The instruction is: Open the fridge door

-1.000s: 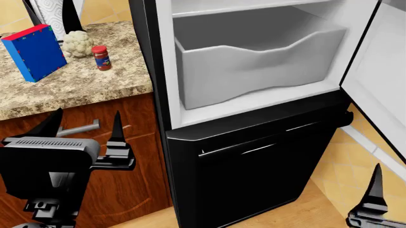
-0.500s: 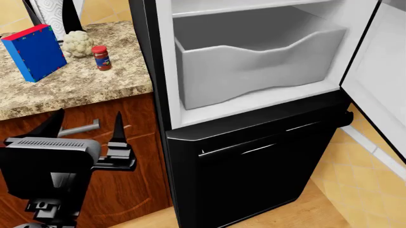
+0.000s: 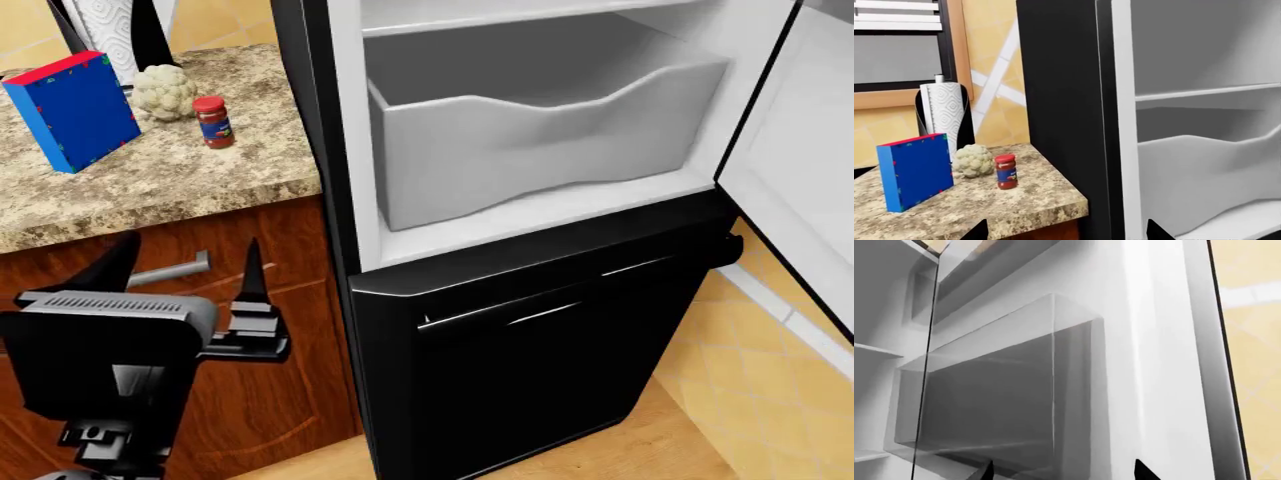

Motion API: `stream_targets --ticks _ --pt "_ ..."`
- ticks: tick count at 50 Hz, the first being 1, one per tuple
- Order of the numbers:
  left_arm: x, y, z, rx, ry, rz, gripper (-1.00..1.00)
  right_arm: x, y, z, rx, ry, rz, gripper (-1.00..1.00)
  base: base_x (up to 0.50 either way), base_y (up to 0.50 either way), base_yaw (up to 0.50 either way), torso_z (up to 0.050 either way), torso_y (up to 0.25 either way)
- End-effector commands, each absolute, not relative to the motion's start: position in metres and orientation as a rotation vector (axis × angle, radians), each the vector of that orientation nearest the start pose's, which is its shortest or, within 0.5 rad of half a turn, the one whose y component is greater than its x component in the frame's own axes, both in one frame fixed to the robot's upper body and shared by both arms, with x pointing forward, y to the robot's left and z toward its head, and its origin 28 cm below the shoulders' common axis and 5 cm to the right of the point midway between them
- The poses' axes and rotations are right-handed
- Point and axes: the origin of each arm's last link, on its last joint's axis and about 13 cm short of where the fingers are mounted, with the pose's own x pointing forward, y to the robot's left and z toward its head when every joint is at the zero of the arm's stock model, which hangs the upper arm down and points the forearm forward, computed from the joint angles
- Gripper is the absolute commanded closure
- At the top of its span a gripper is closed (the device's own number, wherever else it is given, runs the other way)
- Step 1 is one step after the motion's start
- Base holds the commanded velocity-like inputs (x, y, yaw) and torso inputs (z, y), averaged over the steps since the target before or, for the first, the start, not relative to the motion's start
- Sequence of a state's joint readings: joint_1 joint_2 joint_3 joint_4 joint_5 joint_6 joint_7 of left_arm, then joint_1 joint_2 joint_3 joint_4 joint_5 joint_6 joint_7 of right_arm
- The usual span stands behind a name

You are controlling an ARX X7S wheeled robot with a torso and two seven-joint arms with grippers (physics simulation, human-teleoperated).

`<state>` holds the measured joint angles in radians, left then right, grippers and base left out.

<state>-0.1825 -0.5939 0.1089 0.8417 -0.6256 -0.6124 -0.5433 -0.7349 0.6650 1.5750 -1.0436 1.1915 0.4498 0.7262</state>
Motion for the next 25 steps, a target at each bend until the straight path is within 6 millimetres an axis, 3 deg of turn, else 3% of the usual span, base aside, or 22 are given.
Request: stream_targets --ticks 1,2,3,4,5,6,7,8,10,11,25 --pt "0.188 0.237 0.174 0.069 -0.249 -0.005 -1.0 0.043 -0.235 0.298 -0.202 -0.63 -0.887 -1.0 0.0 0.0 0.0 0.0 0.0" --pt "0.188 0.237 0.175 0.07 -0.248 -0.005 -1.0 0.042 -0.239 0.275 -0.203 -0.49 -0.824 -1.0 0.0 0.0 0.0 0.0 0.0" --pt "0.188 0.237 0.175 0.071 -0.249 -0.005 -1.0 0.044 -0.238 0.275 -0.195 -0.486 -0.814 -1.0 0.0 0.0 0.0 0.0 0.0" --pt "0.188 0.237 0.175 0.071 -0.249 -0.007 -1.0 0.046 -0.233 0.299 -0.187 -0.623 -0.867 -1.0 0.0 0.0 0.0 0.0 0.0" --pt "0.188 0.236 0.175 0.07 -0.248 -0.008 -1.0 0.048 -0.236 0.278 -0.19 -0.481 -0.805 -1.0 0.0 0.0 0.0 0.0 0.0" --pt "0.188 0.236 0.175 0.071 -0.249 -0.008 -1.0 0.05 -0.235 0.278 -0.185 -0.474 -0.794 -1.0 0.0 0.0 0.0 0.0 0.0" --pt "0.188 0.236 0.174 0.071 -0.247 -0.01 -1.0 0.051 -0.228 0.302 -0.187 -0.612 -0.845 -1.0 0.0 0.0 0.0 0.0 0.0" --pt "0.188 0.236 0.174 0.071 -0.248 -0.01 -1.0 0.053 -0.219 0.315 -0.199 -0.664 -0.865 -1.0 0.0 0.0 0.0 0.0 0.0" --pt "0.189 0.236 0.175 0.07 -0.249 -0.009 -1.0 0.057 -0.207 0.296 -0.237 -0.478 -0.881 -1.0 0.0 0.0 0.0 0.0 0.0" --pt "0.189 0.237 0.175 0.069 -0.249 -0.007 -1.0 0.056 -0.197 0.296 -0.221 -0.455 -0.757 -1.0 0.0 0.0 0.0 0.0 0.0" --pt "0.19 0.237 0.175 0.067 -0.249 -0.006 -1.0 0.08 -0.185 0.303 -0.284 -0.389 -0.703 -1.0 0.0 0.0 0.0 0.0 0.0"
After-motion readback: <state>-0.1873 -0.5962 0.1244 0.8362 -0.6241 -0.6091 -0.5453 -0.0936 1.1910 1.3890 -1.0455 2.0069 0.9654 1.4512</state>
